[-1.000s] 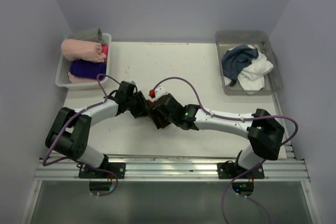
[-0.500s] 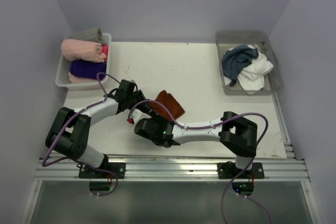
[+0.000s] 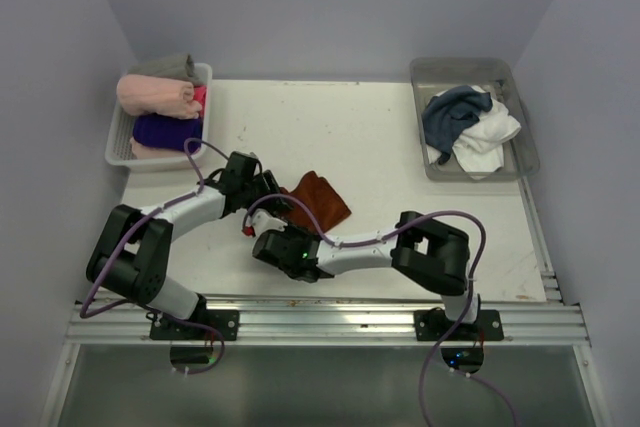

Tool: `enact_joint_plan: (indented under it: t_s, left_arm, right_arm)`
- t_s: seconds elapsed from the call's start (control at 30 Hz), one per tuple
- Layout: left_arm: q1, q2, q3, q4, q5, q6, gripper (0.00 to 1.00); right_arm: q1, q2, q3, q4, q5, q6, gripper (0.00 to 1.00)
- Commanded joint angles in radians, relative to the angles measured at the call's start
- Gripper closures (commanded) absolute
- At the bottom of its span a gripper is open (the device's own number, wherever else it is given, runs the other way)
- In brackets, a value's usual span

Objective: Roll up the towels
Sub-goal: Roll the towel

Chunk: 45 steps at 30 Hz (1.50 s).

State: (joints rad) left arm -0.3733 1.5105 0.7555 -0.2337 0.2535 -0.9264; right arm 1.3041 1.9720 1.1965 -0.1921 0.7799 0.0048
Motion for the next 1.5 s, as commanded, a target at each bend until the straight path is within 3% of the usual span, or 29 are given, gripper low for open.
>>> enact_joint_plan:
  t_s: [0.0,0.17,0.37,0.83,1.2,1.4,1.47]
  left_arm:
    - [0.001,-0.039,0.036,-0.015,-0.002,0.003,0.39]
    - [0.011,-0.062,0.074,-0.024,0.004,0.034,0.13]
    - [0.027,-0.102,0.120,-0.061,-0.023,0.061,0.06]
    - [0.040,-0.115,0.076,-0.006,0.050,0.069,0.02]
    - [0.039,-0.046,0.022,0.119,0.122,0.054,0.02]
    - [0.025,0.010,0.039,0.185,0.136,0.047,0.08]
    - [0.017,0.037,0.053,0.194,0.133,0.051,0.15]
  right_arm:
    - [-0.034,-0.045,0.008,0.059,-0.038,0.037,0.73]
    - [-0.098,-0.160,-0.075,0.114,-0.258,0.116,0.81]
    - [-0.206,-0.286,-0.173,0.180,-0.531,0.241,0.87]
    - [-0.463,-0.371,-0.324,0.373,-1.046,0.541,0.86]
    - [-0.623,-0.346,-0.474,0.654,-1.311,0.771,0.86]
    - [-0.674,-0.271,-0.495,0.744,-1.400,0.860,0.85]
    - [-0.684,-0.248,-0.509,0.787,-1.419,0.888,0.85]
